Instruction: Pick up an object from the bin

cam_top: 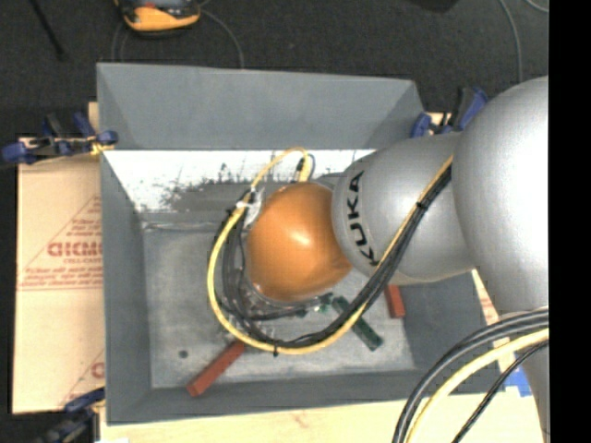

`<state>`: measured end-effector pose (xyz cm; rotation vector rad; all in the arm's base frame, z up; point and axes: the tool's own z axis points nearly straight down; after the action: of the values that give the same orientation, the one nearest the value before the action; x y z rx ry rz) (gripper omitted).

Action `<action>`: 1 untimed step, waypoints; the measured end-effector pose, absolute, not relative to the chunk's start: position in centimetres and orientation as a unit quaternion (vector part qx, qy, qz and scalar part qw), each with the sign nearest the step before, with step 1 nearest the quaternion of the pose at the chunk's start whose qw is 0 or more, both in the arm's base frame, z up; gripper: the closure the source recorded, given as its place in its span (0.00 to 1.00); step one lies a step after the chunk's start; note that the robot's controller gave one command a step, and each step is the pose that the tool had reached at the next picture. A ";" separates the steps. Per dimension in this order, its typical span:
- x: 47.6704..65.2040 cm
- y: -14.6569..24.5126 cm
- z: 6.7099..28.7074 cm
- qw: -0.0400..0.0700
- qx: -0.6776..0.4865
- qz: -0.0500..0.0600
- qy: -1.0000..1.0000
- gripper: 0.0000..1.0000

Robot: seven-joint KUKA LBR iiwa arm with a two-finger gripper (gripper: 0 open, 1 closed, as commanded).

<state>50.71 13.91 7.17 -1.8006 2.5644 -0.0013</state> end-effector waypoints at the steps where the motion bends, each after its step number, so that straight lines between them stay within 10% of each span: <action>1: 50.7 13.7 10.3 -0.003 -0.569 0.002 0.822 1.00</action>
Offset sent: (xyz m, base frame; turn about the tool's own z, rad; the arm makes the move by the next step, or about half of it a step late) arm -0.0059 -0.0130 0.1381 -0.0309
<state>50.73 13.67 10.25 -1.7906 2.5891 0.0059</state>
